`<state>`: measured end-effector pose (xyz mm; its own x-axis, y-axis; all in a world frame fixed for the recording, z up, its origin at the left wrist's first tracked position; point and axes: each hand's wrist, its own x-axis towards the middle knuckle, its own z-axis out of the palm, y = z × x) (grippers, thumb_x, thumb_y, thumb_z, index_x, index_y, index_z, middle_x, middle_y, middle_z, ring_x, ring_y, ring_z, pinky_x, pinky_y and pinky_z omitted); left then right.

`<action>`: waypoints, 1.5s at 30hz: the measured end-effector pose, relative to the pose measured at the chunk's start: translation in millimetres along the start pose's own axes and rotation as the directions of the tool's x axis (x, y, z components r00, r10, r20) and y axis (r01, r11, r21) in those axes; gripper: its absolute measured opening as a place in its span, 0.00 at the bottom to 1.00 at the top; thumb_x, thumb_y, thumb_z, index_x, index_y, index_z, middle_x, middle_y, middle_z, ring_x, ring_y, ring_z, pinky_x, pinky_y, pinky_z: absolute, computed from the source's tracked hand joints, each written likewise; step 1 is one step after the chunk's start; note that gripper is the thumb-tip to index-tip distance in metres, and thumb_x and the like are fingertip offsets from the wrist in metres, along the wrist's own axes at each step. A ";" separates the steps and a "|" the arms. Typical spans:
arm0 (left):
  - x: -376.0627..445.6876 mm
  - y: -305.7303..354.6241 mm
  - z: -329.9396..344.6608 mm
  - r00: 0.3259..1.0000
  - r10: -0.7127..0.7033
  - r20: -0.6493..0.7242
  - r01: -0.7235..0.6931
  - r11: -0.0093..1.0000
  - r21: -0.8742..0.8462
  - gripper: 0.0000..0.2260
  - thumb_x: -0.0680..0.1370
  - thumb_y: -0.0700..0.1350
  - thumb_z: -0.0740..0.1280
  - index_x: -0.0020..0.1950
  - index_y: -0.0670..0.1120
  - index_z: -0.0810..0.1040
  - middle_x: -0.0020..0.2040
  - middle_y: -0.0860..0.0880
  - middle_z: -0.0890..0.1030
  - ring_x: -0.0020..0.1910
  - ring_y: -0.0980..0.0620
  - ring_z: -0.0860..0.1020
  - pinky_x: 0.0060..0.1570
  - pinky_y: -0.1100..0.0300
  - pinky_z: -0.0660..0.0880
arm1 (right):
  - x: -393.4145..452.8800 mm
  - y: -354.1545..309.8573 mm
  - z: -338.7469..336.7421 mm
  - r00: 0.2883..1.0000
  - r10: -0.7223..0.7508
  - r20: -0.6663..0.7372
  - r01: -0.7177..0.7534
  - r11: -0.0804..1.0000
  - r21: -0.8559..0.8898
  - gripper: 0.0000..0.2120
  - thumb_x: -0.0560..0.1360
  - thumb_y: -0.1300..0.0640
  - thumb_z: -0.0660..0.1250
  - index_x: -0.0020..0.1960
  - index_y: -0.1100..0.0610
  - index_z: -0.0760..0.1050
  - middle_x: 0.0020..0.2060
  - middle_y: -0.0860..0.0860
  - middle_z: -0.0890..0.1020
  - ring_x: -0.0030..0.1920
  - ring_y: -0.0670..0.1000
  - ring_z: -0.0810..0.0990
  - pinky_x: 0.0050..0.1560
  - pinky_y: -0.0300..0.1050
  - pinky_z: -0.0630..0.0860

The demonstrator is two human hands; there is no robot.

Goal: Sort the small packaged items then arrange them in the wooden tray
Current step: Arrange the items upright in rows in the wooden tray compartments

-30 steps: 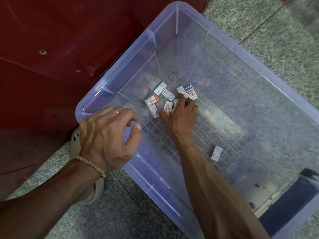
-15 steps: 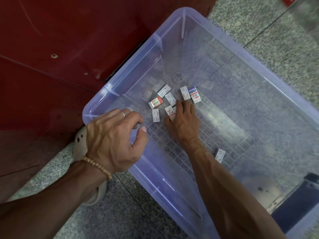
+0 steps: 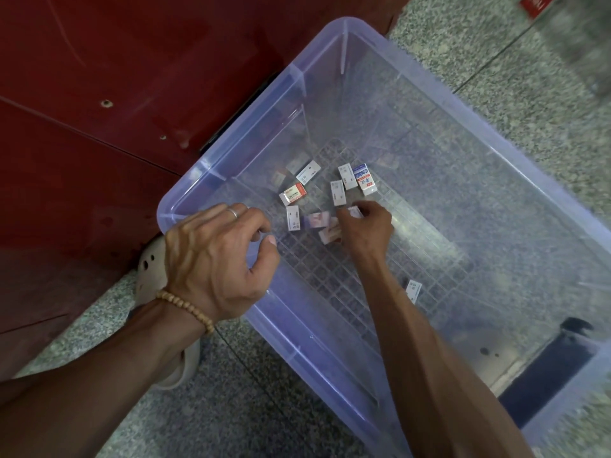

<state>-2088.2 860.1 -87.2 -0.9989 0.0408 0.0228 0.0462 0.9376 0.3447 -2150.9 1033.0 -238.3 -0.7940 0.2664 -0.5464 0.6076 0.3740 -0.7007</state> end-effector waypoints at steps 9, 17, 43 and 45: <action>-0.3 1.1 -1.3 1.000 -0.016 0.011 0.016 1.000 0.009 0.11 0.73 0.49 0.60 0.38 0.46 0.78 0.34 0.51 0.78 0.34 0.47 0.77 0.33 0.52 0.73 | -26.8 24.2 -8.5 0.981 -0.189 0.051 0.195 0.972 -0.132 0.14 0.74 0.57 0.74 0.58 0.59 0.78 0.54 0.54 0.77 0.49 0.52 0.77 0.43 0.36 0.65; -1.4 -2.6 1.6 1.000 0.003 -0.007 -0.003 1.000 -0.006 0.11 0.74 0.49 0.60 0.39 0.46 0.79 0.35 0.50 0.79 0.34 0.46 0.77 0.33 0.50 0.73 | -26.6 40.2 -9.7 0.881 -0.337 0.332 0.460 0.774 -0.435 0.33 0.73 0.52 0.75 0.75 0.56 0.67 0.60 0.59 0.71 0.49 0.60 0.79 0.48 0.51 0.78; -13.8 34.1 -62.6 0.947 -0.299 0.119 0.316 0.796 -0.517 0.06 0.79 0.47 0.67 0.54 0.49 0.80 0.45 0.57 0.81 0.44 0.59 0.79 0.45 0.65 0.77 | -137.3 -97.0 -118.2 0.654 -0.339 0.676 -0.205 0.781 0.590 0.15 0.67 0.46 0.79 0.51 0.51 0.85 0.37 0.50 0.81 0.27 0.43 0.69 0.22 0.33 0.62; -20.5 46.9 -83.5 0.936 -0.333 0.117 0.328 0.698 -0.637 0.06 0.79 0.49 0.66 0.55 0.52 0.79 0.46 0.56 0.82 0.47 0.56 0.81 0.48 0.56 0.80 | -157.9 -115.4 -124.1 0.648 -0.362 0.670 -0.180 0.782 0.597 0.10 0.73 0.51 0.72 0.52 0.53 0.83 0.36 0.49 0.82 0.27 0.44 0.68 0.22 0.33 0.60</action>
<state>-2064.9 874.3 6.9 -0.9510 -0.2332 -0.2031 -0.2904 0.4476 0.8458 -2097.9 1058.0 -14.2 -0.7231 -0.5578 -0.4075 0.6282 -0.2858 -0.7236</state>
